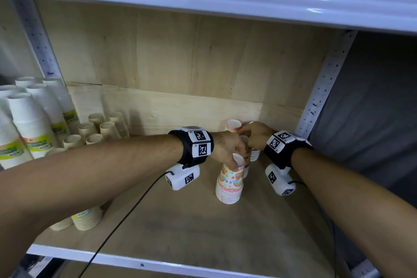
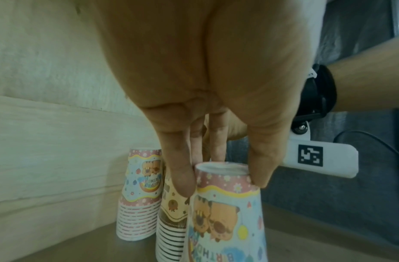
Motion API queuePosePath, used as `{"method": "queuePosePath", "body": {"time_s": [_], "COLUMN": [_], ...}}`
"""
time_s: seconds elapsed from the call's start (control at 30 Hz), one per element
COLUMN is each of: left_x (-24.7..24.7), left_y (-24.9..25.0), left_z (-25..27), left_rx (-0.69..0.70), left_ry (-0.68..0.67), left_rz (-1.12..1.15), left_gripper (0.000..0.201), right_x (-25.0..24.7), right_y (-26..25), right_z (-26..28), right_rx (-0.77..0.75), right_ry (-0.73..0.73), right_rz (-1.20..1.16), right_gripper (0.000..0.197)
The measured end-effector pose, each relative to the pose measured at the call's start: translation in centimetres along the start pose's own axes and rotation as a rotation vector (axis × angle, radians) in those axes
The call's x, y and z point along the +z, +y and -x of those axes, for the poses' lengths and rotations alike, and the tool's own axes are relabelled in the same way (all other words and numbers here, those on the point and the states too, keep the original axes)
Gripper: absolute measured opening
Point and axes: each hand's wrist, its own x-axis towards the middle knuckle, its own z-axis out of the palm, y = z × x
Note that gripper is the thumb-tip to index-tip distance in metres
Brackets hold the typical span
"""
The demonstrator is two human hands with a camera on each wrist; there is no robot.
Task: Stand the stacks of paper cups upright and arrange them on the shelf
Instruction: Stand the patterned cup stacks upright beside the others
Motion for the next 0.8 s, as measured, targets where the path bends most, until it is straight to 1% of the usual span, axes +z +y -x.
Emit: {"method": "queuePosePath", "body": {"time_s": [0.1,0.2,0.4,0.53,0.63,0.8], "left_x": [0.2,0.4,-0.2,-1.4,-2.2,-3.2], "left_y": [0.0,0.0,-0.6,-1.4,-2.2,-2.9], "left_z": [-0.2,-0.3,-0.9,-1.7,-2.7,-4.2], "left_rx": [-0.005,-0.005,-0.019,-0.058,-0.1,-0.119], "left_ry": [0.012,0.013,0.021,0.045,0.078,0.123], "left_rz": [0.001,0.012,-0.012,-0.021,-0.006,-0.023], "left_gripper": [0.037,0.04,0.039,0.038,0.039,0.042], "right_x": [0.1,0.2,-0.5,-1.4,-1.7,-1.9], "right_y": [0.4,0.8,1.3,2.1,2.7,3.5], "right_z": [-0.3,-0.5,0.0,0.4,0.6,0.7], "right_rx": [-0.018,-0.016,0.015,0.08,0.12,0.17], "right_ry": [0.016,0.039,0.049,0.032,0.068,0.097], "right_rz": [0.004,-0.013,-0.058,-0.077,-0.08,-0.132], "right_gripper": [0.026,0.021,0.025,0.029,0.028,0.031]}}
